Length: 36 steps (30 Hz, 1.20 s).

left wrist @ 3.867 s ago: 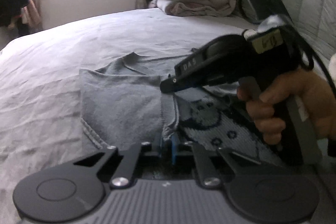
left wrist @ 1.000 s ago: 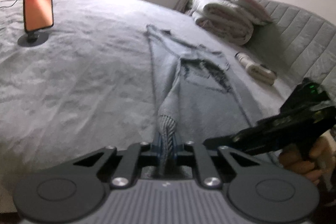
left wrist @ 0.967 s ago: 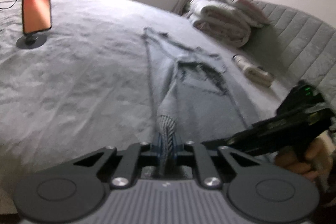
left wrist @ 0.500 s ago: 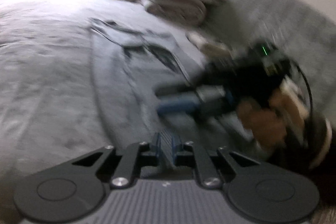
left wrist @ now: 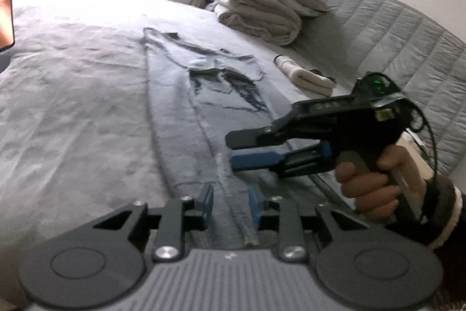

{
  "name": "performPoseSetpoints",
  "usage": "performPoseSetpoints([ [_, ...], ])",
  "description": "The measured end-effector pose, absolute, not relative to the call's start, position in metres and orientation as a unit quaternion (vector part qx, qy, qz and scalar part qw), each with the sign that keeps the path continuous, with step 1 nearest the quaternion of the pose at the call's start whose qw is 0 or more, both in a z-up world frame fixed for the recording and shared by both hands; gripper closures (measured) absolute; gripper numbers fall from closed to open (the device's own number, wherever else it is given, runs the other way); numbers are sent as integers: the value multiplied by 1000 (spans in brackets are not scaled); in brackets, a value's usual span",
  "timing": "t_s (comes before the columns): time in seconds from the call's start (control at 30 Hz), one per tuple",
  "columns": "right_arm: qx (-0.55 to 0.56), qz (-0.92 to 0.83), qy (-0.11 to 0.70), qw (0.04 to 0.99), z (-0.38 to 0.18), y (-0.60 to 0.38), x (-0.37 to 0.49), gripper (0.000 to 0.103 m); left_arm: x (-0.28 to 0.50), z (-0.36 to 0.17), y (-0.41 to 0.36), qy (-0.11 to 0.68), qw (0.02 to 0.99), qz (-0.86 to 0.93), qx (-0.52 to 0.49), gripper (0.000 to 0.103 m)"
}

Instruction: Fold clothes

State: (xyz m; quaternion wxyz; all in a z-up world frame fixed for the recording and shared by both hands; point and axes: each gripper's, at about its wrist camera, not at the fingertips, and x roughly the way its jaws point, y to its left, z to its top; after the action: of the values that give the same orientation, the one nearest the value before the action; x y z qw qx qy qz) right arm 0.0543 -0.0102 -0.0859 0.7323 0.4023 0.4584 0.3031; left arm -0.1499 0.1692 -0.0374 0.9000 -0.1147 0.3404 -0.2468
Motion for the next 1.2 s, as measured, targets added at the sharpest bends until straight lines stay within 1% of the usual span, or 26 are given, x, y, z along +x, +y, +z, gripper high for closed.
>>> performPoseSetpoints([
  [0.17,408,304,458,729,-84,-19,51,63,-146,-41,160,349,900,-242,-99,72],
  [0.43,412,289,461,731,-87,-26,51,63,-139,-48,143,363,902,-224,-64,72],
  [0.47,413,288,460,732,-88,-27,51,63,-140,-48,141,362,904,-222,-56,74],
  [0.5,413,286,458,733,-88,-26,52,63,-141,-48,139,360,906,-218,-48,83],
  [0.57,406,285,452,741,-87,-22,54,63,-143,-48,139,357,908,-215,-39,96],
  [0.6,400,285,449,746,-87,-19,55,63,-144,-48,139,354,910,-214,-38,97],
  [0.63,393,284,446,752,-86,-16,55,64,-145,-48,139,352,911,-214,-38,97],
  [0.73,363,280,439,773,-84,-5,58,75,-147,-47,141,345,912,-217,-36,98],
  [0.77,354,276,436,780,-84,-3,58,85,-147,-47,141,343,913,-219,-36,98],
  [0.8,347,269,433,787,-83,-2,58,89,-149,-46,141,341,913,-220,-34,98],
  [0.83,339,263,430,794,-82,-1,57,96,-150,-46,140,339,914,-221,-33,98],
  [1.0,321,248,411,816,-73,-9,45,96,-150,-43,141,332,910,-243,-42,98],
  [1.07,299,238,421,822,-74,-9,44,96,-146,-44,141,345,904,-250,-41,97],
  [1.1,298,234,427,821,-76,-10,45,95,-143,-46,140,354,900,-250,-40,97],
  [1.13,301,230,431,819,-77,-11,45,90,-141,-46,141,361,898,-250,-42,97],
  [1.17,301,228,434,818,-76,-11,45,88,-139,-45,143,365,895,-253,-49,92],
  [1.2,297,229,435,819,-73,-11,45,88,-137,-43,147,368,891,-258,-59,84],
])
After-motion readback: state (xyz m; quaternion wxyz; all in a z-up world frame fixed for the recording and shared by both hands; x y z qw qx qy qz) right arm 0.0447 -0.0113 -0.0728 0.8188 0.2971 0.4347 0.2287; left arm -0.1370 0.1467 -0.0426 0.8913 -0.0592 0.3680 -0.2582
